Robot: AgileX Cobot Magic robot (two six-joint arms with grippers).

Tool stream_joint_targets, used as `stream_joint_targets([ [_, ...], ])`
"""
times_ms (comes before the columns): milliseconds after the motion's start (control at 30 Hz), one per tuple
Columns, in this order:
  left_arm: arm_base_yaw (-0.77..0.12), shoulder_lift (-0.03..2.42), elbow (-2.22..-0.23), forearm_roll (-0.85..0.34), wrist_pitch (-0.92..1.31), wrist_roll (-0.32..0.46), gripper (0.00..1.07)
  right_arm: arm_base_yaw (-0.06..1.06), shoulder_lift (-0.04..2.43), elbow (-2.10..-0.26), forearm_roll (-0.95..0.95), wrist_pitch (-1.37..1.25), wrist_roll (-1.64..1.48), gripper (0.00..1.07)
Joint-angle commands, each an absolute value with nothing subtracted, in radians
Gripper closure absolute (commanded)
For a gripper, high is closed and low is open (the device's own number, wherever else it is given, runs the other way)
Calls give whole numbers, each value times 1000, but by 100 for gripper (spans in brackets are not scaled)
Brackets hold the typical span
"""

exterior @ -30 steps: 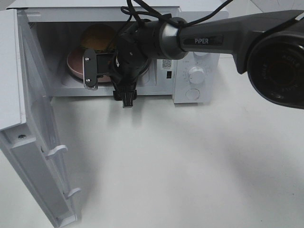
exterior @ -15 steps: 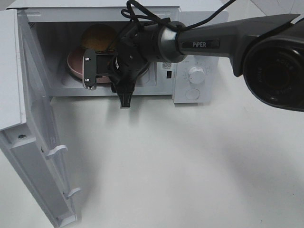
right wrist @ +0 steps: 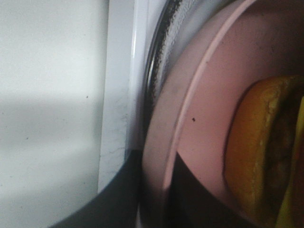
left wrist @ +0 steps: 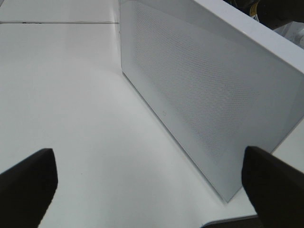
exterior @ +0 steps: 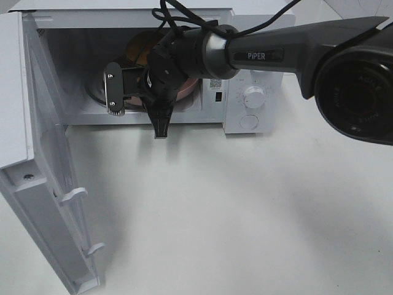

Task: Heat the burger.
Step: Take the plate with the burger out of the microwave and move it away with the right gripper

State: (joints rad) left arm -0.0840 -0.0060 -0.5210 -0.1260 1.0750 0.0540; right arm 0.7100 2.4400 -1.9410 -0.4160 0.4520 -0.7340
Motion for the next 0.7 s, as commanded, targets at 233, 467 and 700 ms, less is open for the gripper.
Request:
stream_joint_targets([
  [233,-80,-24,-517,-134,1073,49,9,715,2398,-1914,-386,509,-718,107],
  [467,-80,-24,-517,-134,1073,49,9,717,2352,-1868,-405,506,-716,107],
  [700,-80,-24,-517,-135,1073,49,9,726,2273,-1735,-439,385,-714,107],
])
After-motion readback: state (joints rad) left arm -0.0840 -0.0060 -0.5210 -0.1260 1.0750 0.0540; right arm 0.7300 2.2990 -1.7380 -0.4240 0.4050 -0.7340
